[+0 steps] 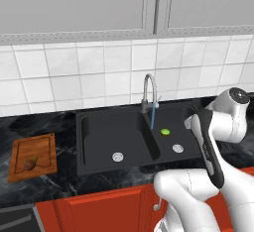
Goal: Pick the kiwi, pear from the sink and place them on the cutting board to airdry. Then turn off the sink faucet.
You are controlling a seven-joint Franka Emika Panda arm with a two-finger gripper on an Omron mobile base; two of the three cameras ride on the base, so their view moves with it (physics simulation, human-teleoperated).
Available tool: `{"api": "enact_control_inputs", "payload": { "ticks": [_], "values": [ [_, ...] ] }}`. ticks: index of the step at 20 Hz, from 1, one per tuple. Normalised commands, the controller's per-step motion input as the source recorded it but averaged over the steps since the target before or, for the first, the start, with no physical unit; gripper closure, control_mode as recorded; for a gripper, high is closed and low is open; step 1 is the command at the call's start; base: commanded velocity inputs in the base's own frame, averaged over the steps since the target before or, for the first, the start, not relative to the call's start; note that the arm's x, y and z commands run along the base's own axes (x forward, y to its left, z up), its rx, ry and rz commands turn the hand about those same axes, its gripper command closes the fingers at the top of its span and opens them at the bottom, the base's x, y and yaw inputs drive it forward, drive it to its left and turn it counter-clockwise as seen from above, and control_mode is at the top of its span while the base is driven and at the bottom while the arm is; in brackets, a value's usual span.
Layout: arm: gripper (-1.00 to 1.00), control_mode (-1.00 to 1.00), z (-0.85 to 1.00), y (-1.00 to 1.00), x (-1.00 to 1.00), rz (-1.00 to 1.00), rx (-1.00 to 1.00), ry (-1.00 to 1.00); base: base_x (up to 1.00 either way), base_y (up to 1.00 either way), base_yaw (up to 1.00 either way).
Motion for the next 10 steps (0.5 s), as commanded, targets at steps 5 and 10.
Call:
{"api": "enact_control_inputs", "payload": {
  "ticks": [5, 10],
  "values": [
    [-1.0, -1.0, -0.15, -0.1, 0.23, 0.0, 0.02, 0.0, 0.0, 0.0, 0.0],
    [-1.0, -1.0, -0.2, -0.11, 0.23, 0.0, 0.06, 0.0, 0.0, 0.0, 0.0]
  ]
}}
